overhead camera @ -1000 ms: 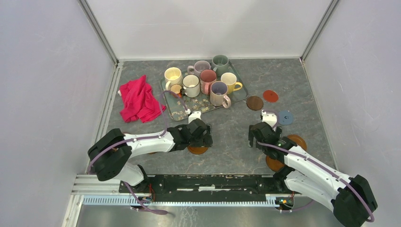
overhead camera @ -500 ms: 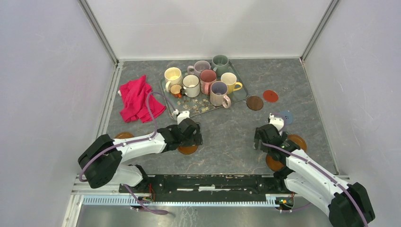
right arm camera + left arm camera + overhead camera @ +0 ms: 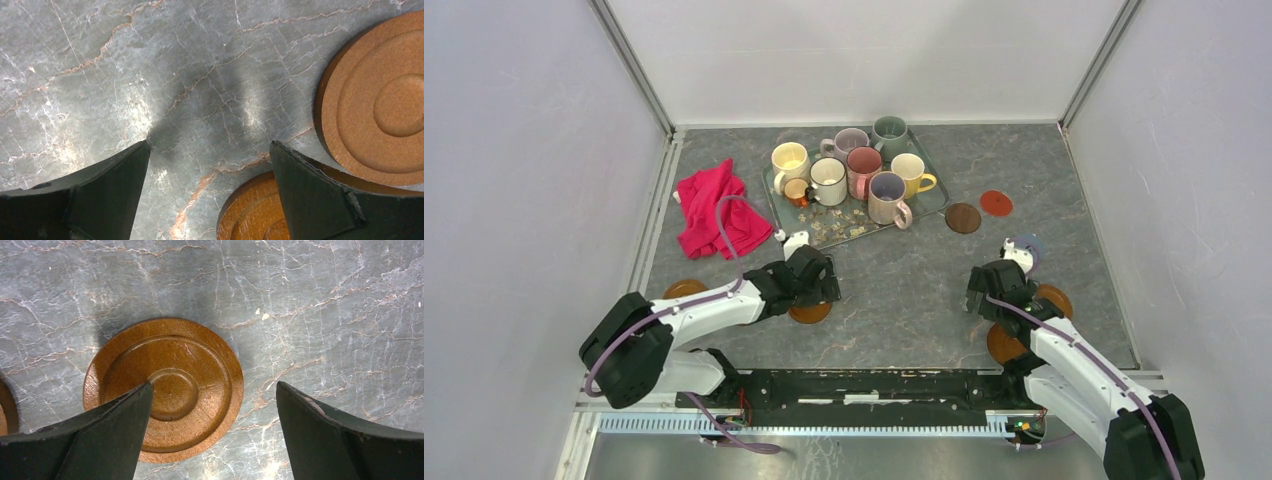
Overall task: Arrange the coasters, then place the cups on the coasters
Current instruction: Move the coaster to the center of the board.
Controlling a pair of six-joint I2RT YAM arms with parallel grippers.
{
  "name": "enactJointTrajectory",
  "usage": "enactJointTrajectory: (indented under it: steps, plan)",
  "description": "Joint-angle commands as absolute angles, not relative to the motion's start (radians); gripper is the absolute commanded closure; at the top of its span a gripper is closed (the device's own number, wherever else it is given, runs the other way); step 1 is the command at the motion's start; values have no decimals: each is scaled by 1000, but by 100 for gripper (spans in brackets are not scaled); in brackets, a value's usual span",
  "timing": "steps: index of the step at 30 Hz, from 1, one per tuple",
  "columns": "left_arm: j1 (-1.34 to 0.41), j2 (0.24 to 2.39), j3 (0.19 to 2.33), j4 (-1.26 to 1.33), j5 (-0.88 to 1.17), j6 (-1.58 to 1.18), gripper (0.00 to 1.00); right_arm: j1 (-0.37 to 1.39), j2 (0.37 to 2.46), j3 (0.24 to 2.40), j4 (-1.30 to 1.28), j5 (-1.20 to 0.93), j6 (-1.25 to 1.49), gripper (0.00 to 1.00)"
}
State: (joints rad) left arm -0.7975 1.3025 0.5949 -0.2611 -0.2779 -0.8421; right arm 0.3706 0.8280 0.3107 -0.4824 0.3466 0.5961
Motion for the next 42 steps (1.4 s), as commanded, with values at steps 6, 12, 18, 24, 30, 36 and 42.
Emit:
enactJointTrajectory:
  steps: [6, 12, 18, 24, 30, 36, 42]
  plan:
    - [-762, 1248, 554, -323, -273, -801, 0, 349, 848, 380, -522, 384, 576, 2]
    - [-754, 1236, 547, -321, -268, -793, 0, 350, 870, 422, -607, 323, 610, 2]
    - [-750, 1231, 545, -316, -258, -790, 0, 348, 855, 331, -549, 233, 650, 2]
    - [-750, 1224, 544, -320, -253, -791, 0, 349, 878, 307, -520, 245, 654, 2]
    - [-750, 1214, 537, -317, -252, -795, 0, 351, 852, 371, -581, 334, 643, 2]
    - [-749, 1204, 533, -312, -254, -796, 0, 349, 887, 527, -747, 423, 674, 2]
    - [-746, 1183, 519, -303, -252, -797, 0, 350, 933, 552, -862, 326, 733, 2]
